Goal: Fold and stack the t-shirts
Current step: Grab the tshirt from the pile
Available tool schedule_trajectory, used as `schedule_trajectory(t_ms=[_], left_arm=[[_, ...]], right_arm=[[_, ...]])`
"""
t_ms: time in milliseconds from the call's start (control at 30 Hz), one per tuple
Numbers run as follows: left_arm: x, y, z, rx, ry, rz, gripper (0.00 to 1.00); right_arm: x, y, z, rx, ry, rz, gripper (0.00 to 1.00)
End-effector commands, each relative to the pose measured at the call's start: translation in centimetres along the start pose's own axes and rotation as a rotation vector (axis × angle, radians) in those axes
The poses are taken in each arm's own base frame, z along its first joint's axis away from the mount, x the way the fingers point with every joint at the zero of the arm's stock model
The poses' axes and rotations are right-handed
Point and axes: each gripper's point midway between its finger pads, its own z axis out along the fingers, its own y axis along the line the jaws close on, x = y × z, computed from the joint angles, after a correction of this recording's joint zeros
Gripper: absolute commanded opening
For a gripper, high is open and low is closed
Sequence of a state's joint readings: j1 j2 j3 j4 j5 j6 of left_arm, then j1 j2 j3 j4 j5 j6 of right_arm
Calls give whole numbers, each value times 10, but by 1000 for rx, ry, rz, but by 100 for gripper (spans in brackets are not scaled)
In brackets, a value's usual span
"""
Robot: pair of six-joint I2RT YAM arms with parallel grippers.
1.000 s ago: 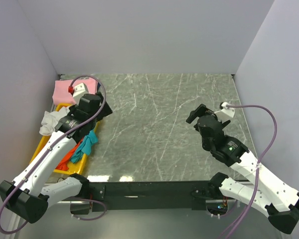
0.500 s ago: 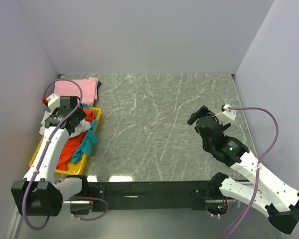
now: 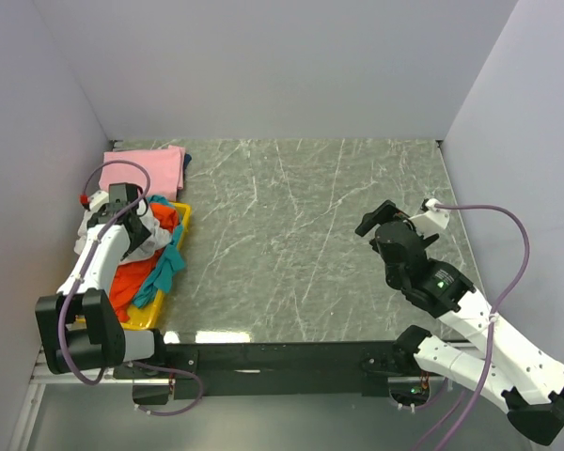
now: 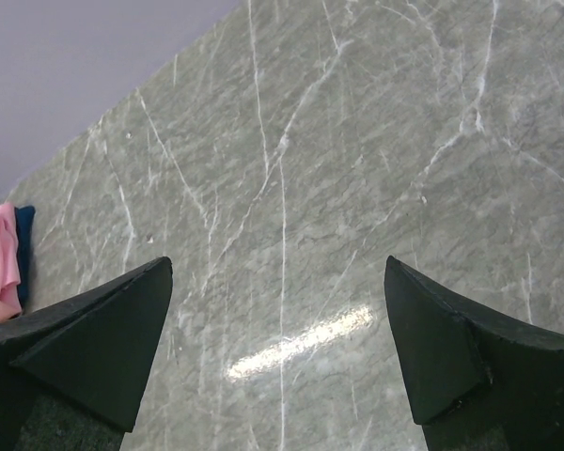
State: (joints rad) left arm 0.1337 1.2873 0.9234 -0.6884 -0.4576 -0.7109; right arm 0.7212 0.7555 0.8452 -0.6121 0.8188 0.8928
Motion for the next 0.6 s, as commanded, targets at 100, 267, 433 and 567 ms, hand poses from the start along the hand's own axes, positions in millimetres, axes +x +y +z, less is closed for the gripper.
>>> schedule_trajectory(t_ms=[100, 267, 433, 567], left_arm=[[-7, -10, -5, 65, -12, -10, 24], [-37, -23, -33, 131, -56, -60, 0], [-81, -67, -84, 363, -87, -82, 0], [-106, -113, -144, 702, -129, -83, 0]], right_arm=[[-9, 3, 2, 8, -37, 10, 100], [-9, 10, 4, -16, -41, 2, 99], [-5, 17, 8, -25, -25, -34, 99], [-2, 20, 10, -24, -14, -51, 99]])
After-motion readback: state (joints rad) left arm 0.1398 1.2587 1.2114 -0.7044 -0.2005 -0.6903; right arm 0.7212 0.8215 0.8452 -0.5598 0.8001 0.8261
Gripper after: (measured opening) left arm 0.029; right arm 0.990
